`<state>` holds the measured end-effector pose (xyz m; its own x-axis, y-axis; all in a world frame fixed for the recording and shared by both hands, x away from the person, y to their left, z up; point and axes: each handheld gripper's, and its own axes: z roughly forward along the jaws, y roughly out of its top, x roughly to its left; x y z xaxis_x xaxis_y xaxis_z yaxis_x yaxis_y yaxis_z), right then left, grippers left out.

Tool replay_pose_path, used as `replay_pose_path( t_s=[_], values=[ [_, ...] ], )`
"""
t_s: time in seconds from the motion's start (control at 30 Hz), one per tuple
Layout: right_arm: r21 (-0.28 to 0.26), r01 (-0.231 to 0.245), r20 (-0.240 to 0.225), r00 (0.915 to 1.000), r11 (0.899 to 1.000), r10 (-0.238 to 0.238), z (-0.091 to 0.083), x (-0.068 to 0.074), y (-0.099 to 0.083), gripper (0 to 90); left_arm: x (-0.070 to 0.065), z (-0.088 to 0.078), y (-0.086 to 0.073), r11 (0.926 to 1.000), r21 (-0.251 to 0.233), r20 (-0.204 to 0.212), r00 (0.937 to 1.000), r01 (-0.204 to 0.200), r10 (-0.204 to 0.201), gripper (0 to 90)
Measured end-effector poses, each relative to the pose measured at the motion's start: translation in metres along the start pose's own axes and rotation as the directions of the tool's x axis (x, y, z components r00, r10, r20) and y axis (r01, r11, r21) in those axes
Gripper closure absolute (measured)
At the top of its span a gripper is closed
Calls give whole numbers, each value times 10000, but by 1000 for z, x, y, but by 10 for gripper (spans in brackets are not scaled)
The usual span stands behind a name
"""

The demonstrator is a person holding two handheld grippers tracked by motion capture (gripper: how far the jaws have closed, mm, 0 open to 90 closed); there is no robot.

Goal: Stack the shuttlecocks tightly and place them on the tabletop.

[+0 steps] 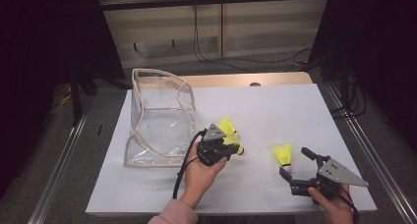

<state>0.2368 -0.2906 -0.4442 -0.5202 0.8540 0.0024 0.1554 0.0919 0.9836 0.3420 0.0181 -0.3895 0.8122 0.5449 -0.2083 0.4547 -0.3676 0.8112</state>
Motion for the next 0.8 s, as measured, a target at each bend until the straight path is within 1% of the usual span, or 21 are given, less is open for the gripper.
replay_pose_path(
  t_s=[0.03,0.1,0.13,0.17,0.2,0.23,0.27,0.3,0.37,0.43,0.47,0.53,0.57,0.63,0.67,0.7,0.73,0.77,0.8],
  values=[
    [-9,-9,-1,10000,10000,9,0,0,0,22,-1,1,1,9997,49,-91,9997,232,-232,882],
    [-47,-53,-41,10000,10000,53,1,0,0,22,2,2,2,10000,73,-86,10000,-43,44,882],
    [-40,-51,-46,10000,10000,51,1,0,0,22,1,3,2,9998,26,-134,9997,182,-181,882],
    [-42,-27,-42,10000,10000,27,1,0,0,22,1,4,2,9999,52,-148,9998,159,-158,882],
    [-58,-70,-47,10000,10000,70,1,1,0,22,3,5,2,9999,156,-144,9999,11,-8,882],
    [-51,-21,-34,10000,10000,21,1,0,0,22,3,5,2,9999,93,-181,9998,77,-75,882],
    [-10,19,-8,10000,10000,-19,0,0,0,21,4,5,2,9999,122,-215,9998,-28,30,882],
    [-3,3,0,10000,10000,-3,0,0,0,22,4,5,2,9999,105,-257,9996,73,-71,882],
    [-5,-59,4,10000,10000,59,-1,0,0,22,5,7,3,10000,47,-297,9996,31,-30,881],
    [-14,-63,7,10000,10000,63,0,-1,0,22,4,8,3,9996,43,-367,9989,278,-276,881],
    [-12,-80,14,10000,10000,80,-1,0,0,22,4,9,3,9996,149,-448,9987,257,-250,880],
    [10,-44,12,10000,10000,44,-1,0,0,22,4,11,1,9995,156,-584,9980,263,-253,880],
    [-11,-30,1,10000,10000,30,0,0,0,22,5,11,2,9995,298,-550,9985,58,-41,879],
    [11,-67,6,10000,10000,67,-1,0,0,22,6,11,1,9993,374,-578,9983,-35,56,879],
    [18,-75,0,10000,10000,75,-1,0,0,22,6,12,1,9997,221,-564,9984,103,-90,879],
    [29,-77,10,10000,10000,77,-1,0,0,22,7,12,1,9996,285,-590,9983,37,-20,878],
    [-13,-39,6,10000,10000,39,-1,0,-1,22,6,13,0,9993,273,-627,9978,252,-234,878],
    [-35,-20,-28,10000,10000,20,-1,-1,-1,22,7,13,0,9997,223,-642,9979,110,-96,877],
    [-40,-73,-22,10000,10000,73,-1,0,0,22,7,14,0,9996,231,-663,9977,147,-132,876]
  ],
)
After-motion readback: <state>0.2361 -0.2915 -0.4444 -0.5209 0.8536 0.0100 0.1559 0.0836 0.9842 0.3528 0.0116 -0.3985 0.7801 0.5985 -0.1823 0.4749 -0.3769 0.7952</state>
